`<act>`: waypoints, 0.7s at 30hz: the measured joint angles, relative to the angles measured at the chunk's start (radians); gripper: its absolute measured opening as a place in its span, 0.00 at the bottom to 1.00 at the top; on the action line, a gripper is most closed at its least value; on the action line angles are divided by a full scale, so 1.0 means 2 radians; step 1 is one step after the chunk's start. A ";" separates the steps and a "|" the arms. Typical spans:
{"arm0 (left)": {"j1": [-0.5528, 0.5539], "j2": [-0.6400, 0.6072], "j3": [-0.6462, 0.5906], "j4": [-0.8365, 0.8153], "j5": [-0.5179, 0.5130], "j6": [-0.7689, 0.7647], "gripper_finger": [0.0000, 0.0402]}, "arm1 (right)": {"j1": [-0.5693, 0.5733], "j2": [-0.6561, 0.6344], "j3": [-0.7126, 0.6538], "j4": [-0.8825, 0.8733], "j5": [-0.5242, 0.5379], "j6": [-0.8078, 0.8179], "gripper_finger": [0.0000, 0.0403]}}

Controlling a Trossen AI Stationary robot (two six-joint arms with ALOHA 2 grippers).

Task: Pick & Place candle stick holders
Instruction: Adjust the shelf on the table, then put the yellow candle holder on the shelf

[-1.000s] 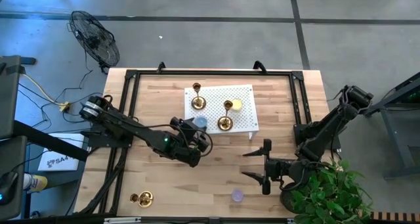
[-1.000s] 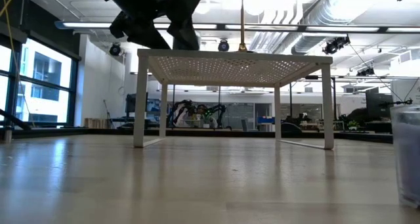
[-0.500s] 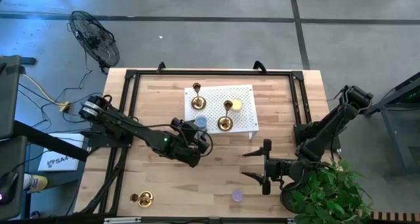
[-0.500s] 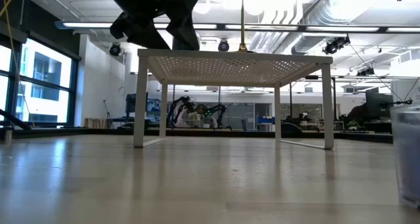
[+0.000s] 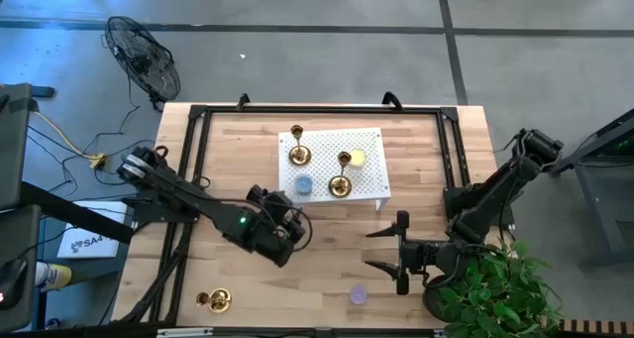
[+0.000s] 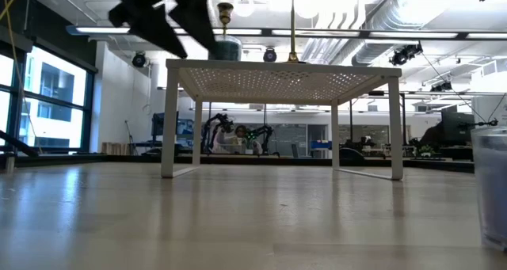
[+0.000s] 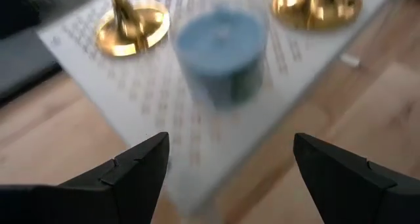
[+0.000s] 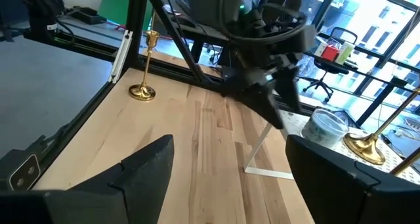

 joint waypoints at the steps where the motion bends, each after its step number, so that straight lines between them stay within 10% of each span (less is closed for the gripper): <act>1: -0.004 0.000 0.000 -0.008 0.011 -0.008 0.79 | 0.000 0.000 0.000 0.000 0.000 0.000 0.72; 12: -0.070 -0.002 0.004 -0.030 0.083 -0.011 0.79 | 0.000 0.000 0.000 0.000 0.000 0.000 0.72; 21: -0.094 0.001 0.069 -0.087 0.035 0.001 0.79 | -0.009 0.000 0.000 0.000 -0.005 0.008 0.72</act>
